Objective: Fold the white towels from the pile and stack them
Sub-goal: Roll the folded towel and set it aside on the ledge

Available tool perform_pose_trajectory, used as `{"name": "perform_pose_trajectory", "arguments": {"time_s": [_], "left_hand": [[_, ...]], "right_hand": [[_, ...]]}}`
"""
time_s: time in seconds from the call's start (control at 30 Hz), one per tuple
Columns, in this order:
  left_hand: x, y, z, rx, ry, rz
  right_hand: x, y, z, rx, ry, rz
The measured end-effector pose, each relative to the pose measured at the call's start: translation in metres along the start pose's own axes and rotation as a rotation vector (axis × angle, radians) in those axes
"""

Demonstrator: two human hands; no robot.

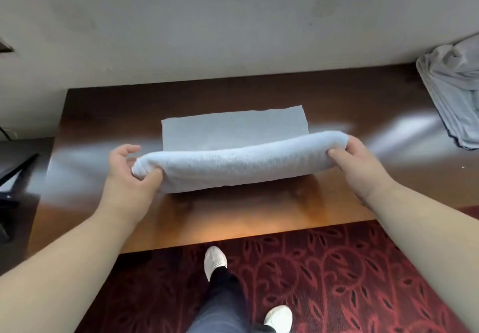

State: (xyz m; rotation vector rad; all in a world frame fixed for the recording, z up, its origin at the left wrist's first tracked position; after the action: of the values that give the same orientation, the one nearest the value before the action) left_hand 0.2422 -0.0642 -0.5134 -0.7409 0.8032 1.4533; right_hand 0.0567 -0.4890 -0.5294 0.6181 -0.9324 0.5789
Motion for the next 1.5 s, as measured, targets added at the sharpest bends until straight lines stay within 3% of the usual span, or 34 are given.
{"name": "perform_pose_trajectory", "arguments": {"time_s": [0.13, 0.27, 0.37, 0.5, 0.6, 0.7, 0.77, 0.83, 0.9, 1.0, 1.1, 1.27, 1.4, 1.5], "left_hand": [[-0.012, -0.044, -0.021, -0.017, 0.061, 0.009], [-0.015, -0.083, -0.040, -0.033, 0.078, 0.022], [-0.003, -0.108, -0.055, -0.003, 0.089, 0.146], [0.023, -0.117, -0.087, 0.300, 0.273, 0.437], [0.028, -0.102, -0.090, 0.491, 0.357, 0.457], [0.014, -0.087, -0.088, 0.604, 0.455, 0.336], [0.004, -0.086, -0.075, 0.490, 0.425, 0.253], [-0.006, -0.082, -0.055, 0.347, 0.253, 0.106], [-0.013, -0.067, -0.037, 0.313, 0.076, -0.062], [0.004, -0.032, -0.026, 0.390, -0.127, -0.200], [0.029, 0.002, -0.031, 0.603, -0.196, -0.325], [0.026, 0.049, -0.042, 0.847, -0.457, -0.761], [0.024, 0.077, -0.049, 0.863, -0.684, -0.863], [0.020, 0.084, -0.047, 0.808, -0.796, -0.903]], "right_hand": [[0.013, -0.041, -0.018, -0.118, -0.071, -0.052], [0.022, -0.076, -0.032, -0.181, 0.016, -0.063], [0.025, -0.093, -0.037, -0.216, 0.080, -0.077], [0.017, -0.110, -0.042, -0.234, 0.108, -0.151], [0.010, -0.113, -0.048, -0.227, 0.119, -0.179], [0.008, -0.110, -0.049, -0.232, 0.071, -0.185], [0.010, -0.104, -0.042, -0.247, 0.035, -0.166], [0.016, -0.091, -0.030, -0.253, 0.013, -0.092], [0.021, -0.068, -0.017, -0.198, -0.018, -0.007], [0.022, -0.023, -0.003, -0.030, 0.096, 0.110], [0.001, 0.014, 0.005, 0.110, 0.356, 0.148], [-0.048, 0.052, -0.005, 0.343, 0.618, 0.191], [-0.059, 0.071, -0.016, 0.431, 0.795, 0.441], [-0.051, 0.075, -0.017, 0.391, 0.869, 0.540]]}}
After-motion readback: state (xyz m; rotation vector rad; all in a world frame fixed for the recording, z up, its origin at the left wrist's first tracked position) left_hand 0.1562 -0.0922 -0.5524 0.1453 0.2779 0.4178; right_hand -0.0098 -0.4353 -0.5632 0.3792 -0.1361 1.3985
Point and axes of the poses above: each hand's wrist, its own y-axis away from the middle knuckle, its own z-axis out of the back of the hand, x = y × z, the point moved 9 cm from there along -y, towards the middle knuckle, and after that the axes turned 8 degrees about -x, right-handed, at the moved point
